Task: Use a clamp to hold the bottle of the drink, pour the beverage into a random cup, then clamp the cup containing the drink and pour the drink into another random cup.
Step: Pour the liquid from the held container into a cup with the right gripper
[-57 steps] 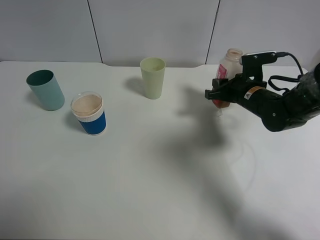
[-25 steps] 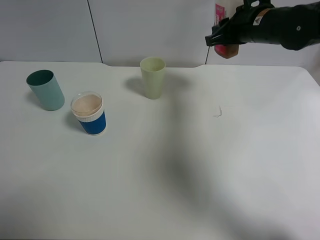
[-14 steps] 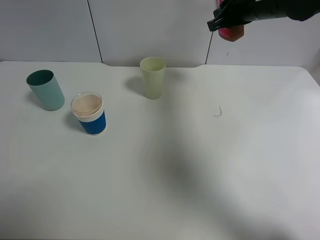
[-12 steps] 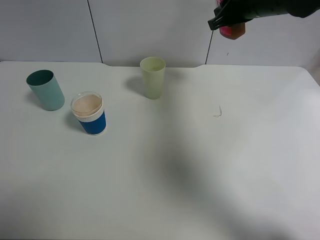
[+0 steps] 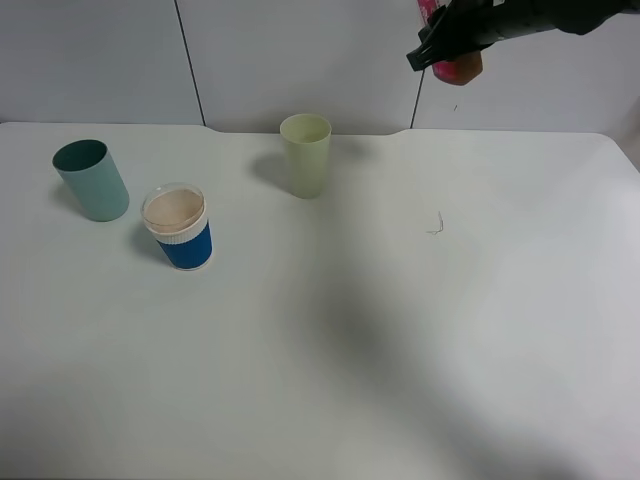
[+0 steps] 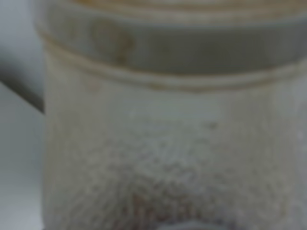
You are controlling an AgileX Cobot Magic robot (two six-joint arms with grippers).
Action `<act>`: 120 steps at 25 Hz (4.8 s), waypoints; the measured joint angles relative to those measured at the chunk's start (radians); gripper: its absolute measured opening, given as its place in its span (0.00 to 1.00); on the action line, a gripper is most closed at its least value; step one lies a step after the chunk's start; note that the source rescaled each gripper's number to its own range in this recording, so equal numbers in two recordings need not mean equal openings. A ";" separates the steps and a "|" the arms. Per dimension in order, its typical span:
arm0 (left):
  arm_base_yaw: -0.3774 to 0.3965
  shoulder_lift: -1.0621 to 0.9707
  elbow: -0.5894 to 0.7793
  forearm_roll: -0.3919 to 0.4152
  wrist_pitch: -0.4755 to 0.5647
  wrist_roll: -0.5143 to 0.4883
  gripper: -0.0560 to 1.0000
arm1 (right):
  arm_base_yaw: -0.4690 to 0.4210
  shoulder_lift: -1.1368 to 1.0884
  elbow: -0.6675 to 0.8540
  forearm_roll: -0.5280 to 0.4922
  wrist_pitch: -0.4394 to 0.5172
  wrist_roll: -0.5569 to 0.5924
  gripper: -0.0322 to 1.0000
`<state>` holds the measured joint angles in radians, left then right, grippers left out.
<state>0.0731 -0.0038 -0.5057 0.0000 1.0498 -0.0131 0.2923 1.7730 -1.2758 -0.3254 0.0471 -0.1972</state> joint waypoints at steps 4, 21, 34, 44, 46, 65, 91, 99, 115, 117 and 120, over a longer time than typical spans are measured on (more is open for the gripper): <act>0.000 0.000 0.000 0.000 0.000 0.000 1.00 | 0.006 0.039 -0.009 -0.045 0.000 0.000 0.03; 0.000 0.000 0.000 0.000 0.000 0.000 1.00 | 0.062 0.206 -0.186 -0.208 0.066 0.004 0.03; 0.000 0.000 0.000 0.000 0.000 0.000 1.00 | 0.105 0.224 -0.187 -0.318 0.039 0.012 0.03; 0.000 0.000 0.000 0.000 0.000 0.000 1.00 | 0.116 0.274 -0.298 -0.374 0.050 0.043 0.03; 0.000 0.000 0.000 0.000 0.000 0.000 1.00 | 0.125 0.291 -0.328 -0.385 0.050 0.051 0.03; 0.000 0.000 0.000 0.000 0.000 0.000 1.00 | 0.198 0.333 -0.346 -0.538 0.224 0.064 0.03; 0.000 0.000 0.000 0.000 0.000 0.000 1.00 | 0.233 0.326 -0.256 -0.645 0.337 0.049 0.03; 0.000 0.000 0.000 0.000 0.000 0.000 1.00 | 0.242 0.297 -0.255 -0.699 0.348 0.045 0.03; 0.000 0.000 0.000 0.000 0.000 0.000 1.00 | 0.264 0.295 -0.255 -0.720 0.418 -0.019 0.03; 0.000 0.000 0.000 0.000 0.000 0.000 1.00 | 0.264 0.295 -0.255 -0.720 0.418 -0.020 0.03; 0.000 0.000 0.000 0.000 0.000 0.000 1.00 | 0.264 0.295 -0.255 -0.719 0.418 -0.023 0.03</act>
<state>0.0731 -0.0038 -0.5057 0.0000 1.0498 -0.0131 0.5558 2.0678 -1.5310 -1.0443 0.4647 -0.2203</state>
